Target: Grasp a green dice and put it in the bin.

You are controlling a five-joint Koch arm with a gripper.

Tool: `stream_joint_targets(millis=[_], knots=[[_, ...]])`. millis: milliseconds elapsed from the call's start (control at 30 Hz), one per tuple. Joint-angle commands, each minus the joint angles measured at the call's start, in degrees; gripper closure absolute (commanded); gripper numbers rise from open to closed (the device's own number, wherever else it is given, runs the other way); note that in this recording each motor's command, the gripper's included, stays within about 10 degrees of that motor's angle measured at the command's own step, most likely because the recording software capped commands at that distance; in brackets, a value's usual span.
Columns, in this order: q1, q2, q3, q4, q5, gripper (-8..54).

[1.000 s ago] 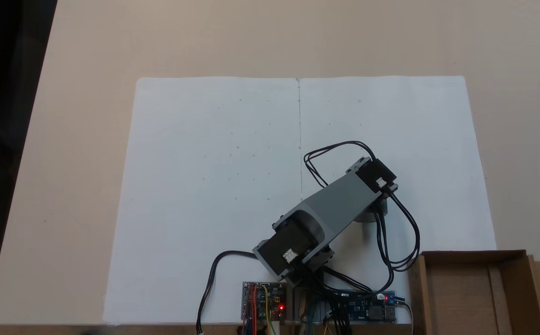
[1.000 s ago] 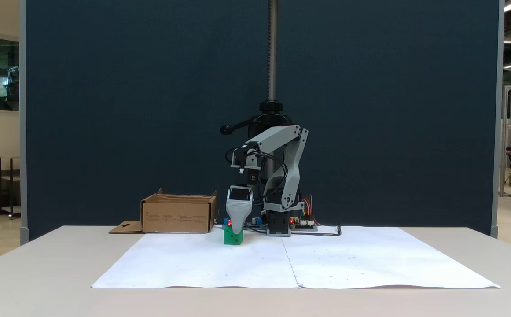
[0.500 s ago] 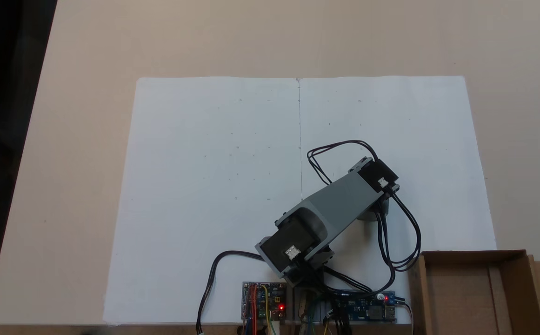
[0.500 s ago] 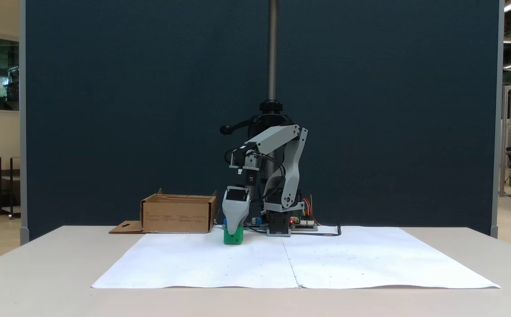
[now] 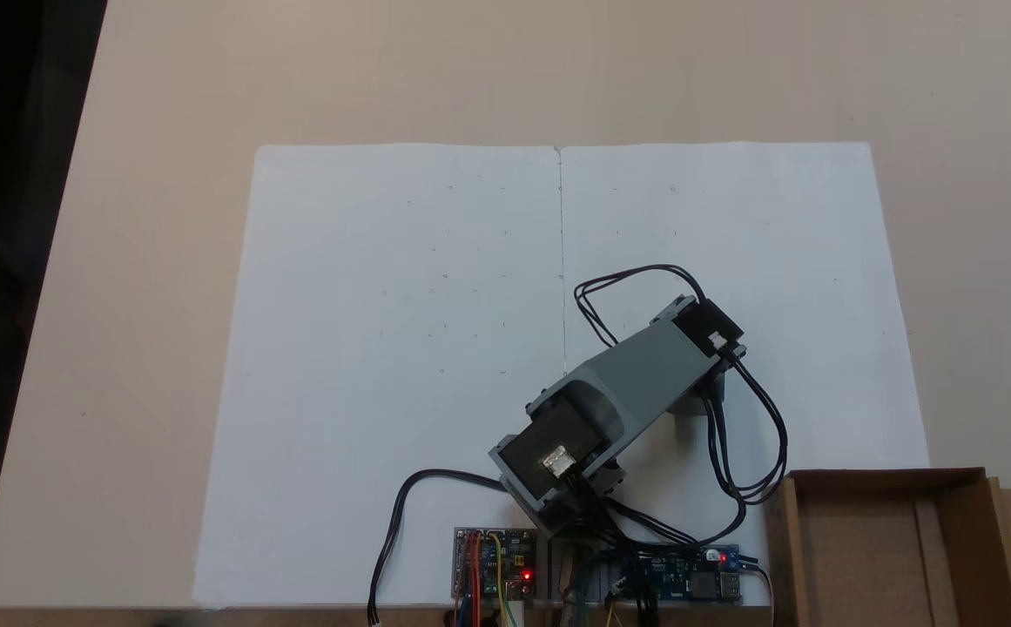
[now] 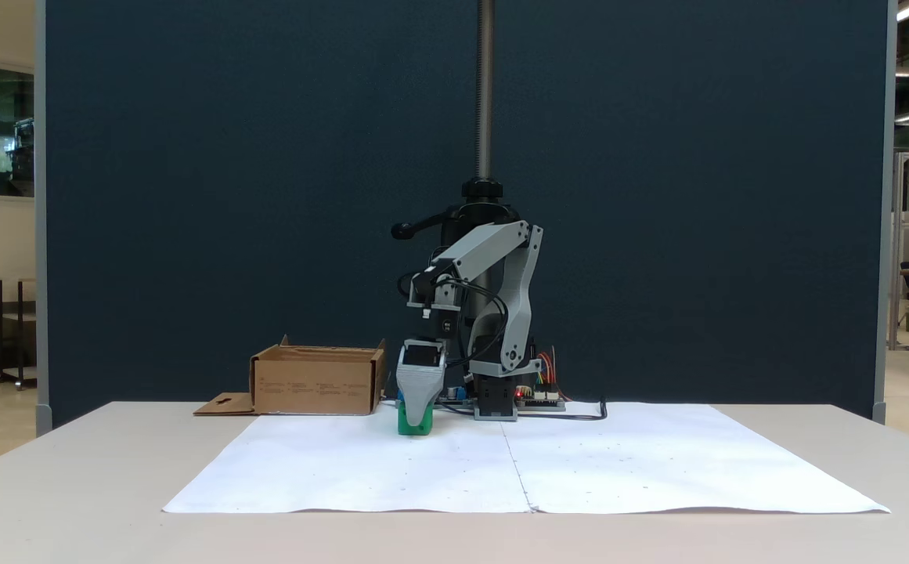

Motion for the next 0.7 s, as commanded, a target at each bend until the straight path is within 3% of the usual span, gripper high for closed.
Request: stream_joint_targets(millis=[0,367,467,667], knots=[[0.79,0.35,-0.62,-3.52,4.13,6.8],[1.14,-0.62,0.09,-4.83,4.13,7.0],[1.14,-0.62,0.70,-4.83,4.13,11.7],[0.79,-0.62,1.49,-4.83,4.04,13.4]])
